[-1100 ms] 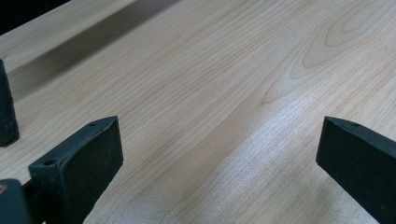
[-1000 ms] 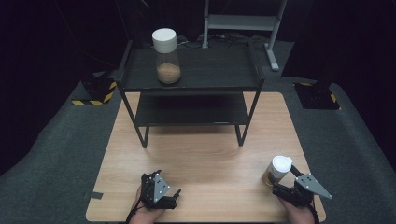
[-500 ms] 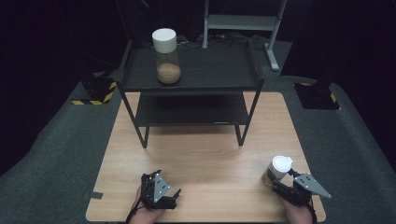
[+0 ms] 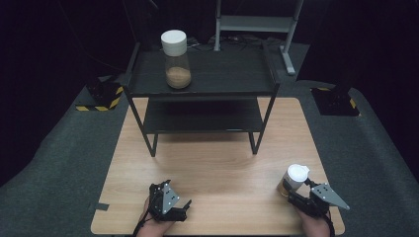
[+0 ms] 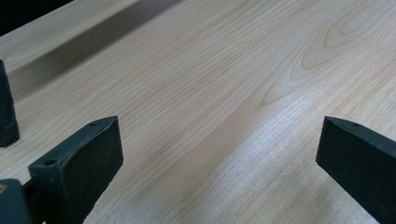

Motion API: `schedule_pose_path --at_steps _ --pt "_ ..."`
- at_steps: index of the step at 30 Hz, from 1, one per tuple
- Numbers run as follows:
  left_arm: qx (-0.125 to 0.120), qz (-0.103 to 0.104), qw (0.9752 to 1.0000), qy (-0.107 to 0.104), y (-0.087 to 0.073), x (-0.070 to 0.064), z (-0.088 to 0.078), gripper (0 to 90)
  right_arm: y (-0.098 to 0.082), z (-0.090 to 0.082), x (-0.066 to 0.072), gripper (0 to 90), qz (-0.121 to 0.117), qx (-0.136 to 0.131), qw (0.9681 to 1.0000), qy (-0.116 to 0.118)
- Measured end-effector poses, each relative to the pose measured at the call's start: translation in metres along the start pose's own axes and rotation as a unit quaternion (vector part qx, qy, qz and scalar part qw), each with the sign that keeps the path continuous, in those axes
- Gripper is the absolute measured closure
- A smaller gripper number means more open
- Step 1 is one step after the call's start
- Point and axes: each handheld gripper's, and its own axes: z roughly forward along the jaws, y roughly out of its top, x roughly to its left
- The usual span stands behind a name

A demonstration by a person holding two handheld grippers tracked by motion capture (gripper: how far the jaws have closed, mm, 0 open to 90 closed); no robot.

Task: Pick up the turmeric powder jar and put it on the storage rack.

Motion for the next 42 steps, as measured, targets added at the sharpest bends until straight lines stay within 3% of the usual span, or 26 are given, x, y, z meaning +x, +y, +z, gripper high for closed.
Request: schedule_pose_path --at_steps 16,25,42 --pt "0.000 0.002 1.0000 -0.003 0.000 0.000 0.000 0.9 0.008 -0.012 0.011 29.8 -0.018 -0.030 0.9994 0.006" --pt "-0.001 0.006 1.0000 -0.004 0.000 0.000 0.000 0.9 0.014 -0.011 0.024 29.8 -0.027 -0.043 0.9980 0.037" --pt "-0.006 -0.002 0.9998 -0.017 -0.002 0.007 -0.001 0.9 0.041 -0.001 0.058 29.9 -0.046 -0.072 0.9924 0.088"
